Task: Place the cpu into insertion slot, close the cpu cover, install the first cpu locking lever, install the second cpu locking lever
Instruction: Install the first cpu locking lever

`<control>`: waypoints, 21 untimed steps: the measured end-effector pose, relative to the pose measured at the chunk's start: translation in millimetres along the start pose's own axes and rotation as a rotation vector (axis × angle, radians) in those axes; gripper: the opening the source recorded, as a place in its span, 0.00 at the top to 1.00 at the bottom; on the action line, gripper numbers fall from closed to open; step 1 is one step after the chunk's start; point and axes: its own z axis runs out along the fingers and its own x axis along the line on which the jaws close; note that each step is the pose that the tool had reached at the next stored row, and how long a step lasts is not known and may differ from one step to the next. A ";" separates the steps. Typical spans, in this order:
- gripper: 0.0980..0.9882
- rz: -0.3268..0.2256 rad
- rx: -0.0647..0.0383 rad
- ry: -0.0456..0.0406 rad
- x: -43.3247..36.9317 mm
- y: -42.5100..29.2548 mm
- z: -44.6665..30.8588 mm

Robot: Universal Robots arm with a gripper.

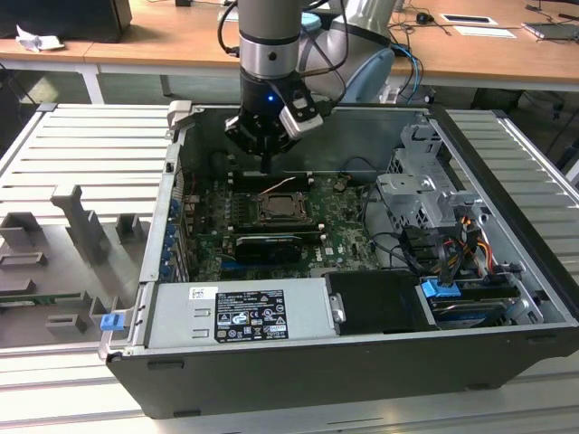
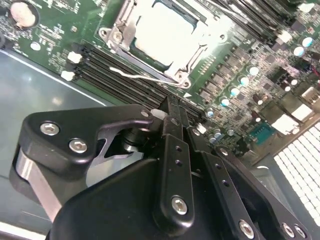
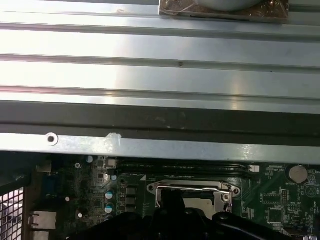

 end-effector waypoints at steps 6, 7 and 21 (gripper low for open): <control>0.99 0.002 -0.078 -0.0034 -4.7 -2.6 3.4; 0.99 0.002 -0.079 -0.0032 -4.8 -3.7 5.1; 0.99 0.003 -0.080 -0.0032 -7.4 -7.7 18.5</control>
